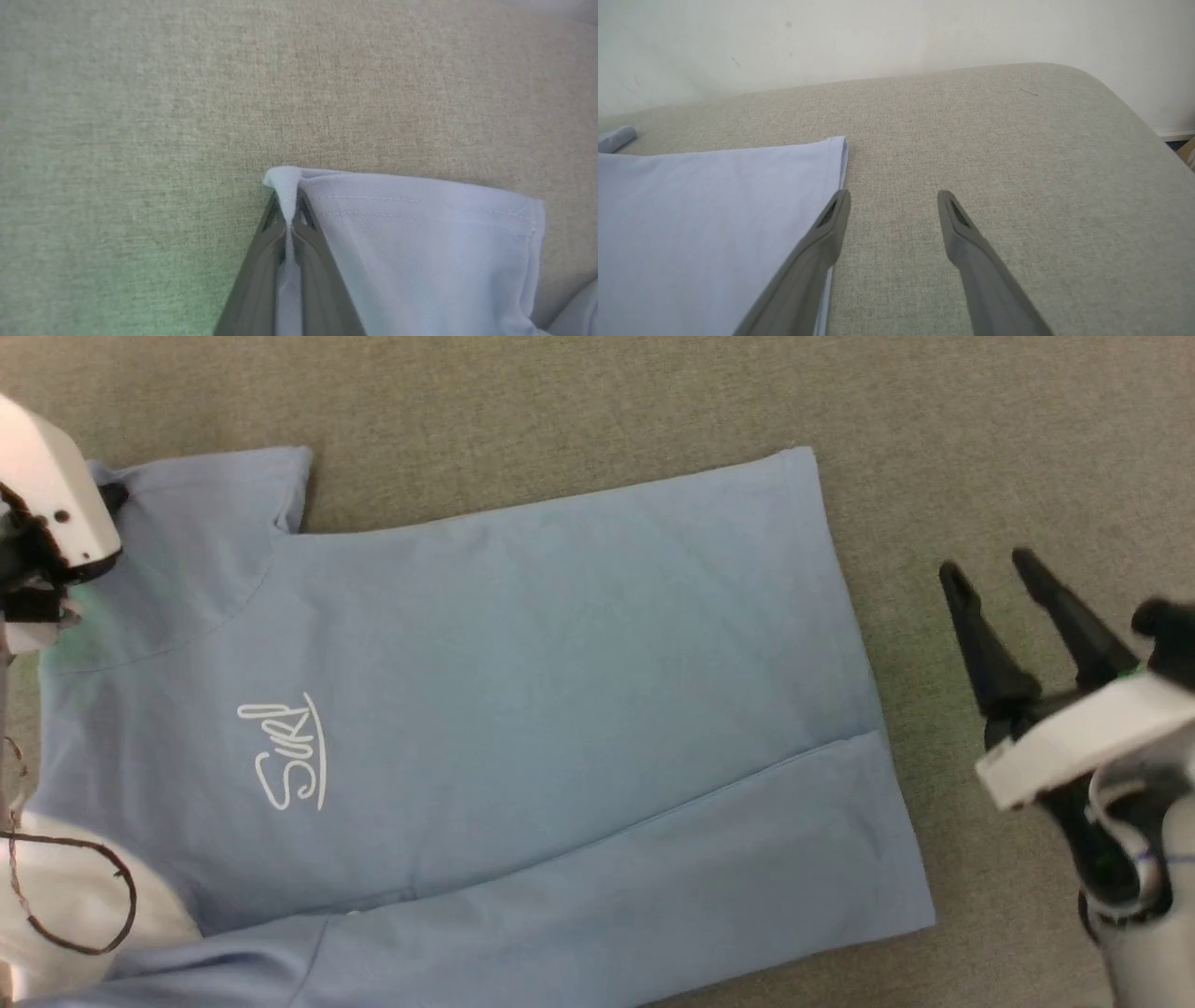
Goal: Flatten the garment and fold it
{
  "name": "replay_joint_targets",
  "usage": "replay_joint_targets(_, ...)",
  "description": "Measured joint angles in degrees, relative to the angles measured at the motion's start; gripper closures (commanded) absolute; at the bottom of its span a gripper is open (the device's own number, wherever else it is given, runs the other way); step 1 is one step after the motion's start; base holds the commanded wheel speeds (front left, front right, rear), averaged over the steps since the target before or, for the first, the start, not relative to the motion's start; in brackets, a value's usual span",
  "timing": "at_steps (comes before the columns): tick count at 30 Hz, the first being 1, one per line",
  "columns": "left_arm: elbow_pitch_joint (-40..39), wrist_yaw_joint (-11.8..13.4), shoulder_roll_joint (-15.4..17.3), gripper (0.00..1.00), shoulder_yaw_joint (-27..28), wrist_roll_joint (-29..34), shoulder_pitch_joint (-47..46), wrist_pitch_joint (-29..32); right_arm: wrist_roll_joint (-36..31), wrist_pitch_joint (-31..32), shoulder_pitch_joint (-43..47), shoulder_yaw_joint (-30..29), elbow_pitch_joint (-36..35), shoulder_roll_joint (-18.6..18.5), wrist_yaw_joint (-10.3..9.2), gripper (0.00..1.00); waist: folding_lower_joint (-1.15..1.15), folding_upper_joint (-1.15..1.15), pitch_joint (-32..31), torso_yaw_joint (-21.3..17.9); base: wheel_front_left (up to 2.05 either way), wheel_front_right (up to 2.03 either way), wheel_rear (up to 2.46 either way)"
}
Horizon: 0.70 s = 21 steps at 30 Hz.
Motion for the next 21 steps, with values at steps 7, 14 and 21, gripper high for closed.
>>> replay_joint_targets(7,-2.31,-0.37,-1.83,1.00,-1.69,1.91,1.18,-5.98,7.58,7.95,-12.83,2.93,8.88,-4.26,-0.01,0.00,0.01,0.00,-0.60,2.08,0.00,0.00,0.00)
replay_joint_targets(14,-4.27,-2.10,-4.70,1.00,-4.05,4.20,-0.27,-10.56,14.06,19.16,-25.36,11.70,20.64,-9.87,-0.01,0.00,0.02,0.00,-0.34,6.09,0.00,0.00,0.00)
replay_joint_targets(21,-6.05,-3.04,-5.91,1.00,-5.27,5.14,-2.30,-13.13,19.16,28.84,-34.31,20.31,29.20,-12.10,-0.01,0.02,0.01,0.00,1.20,9.50,0.00,0.00,0.00)
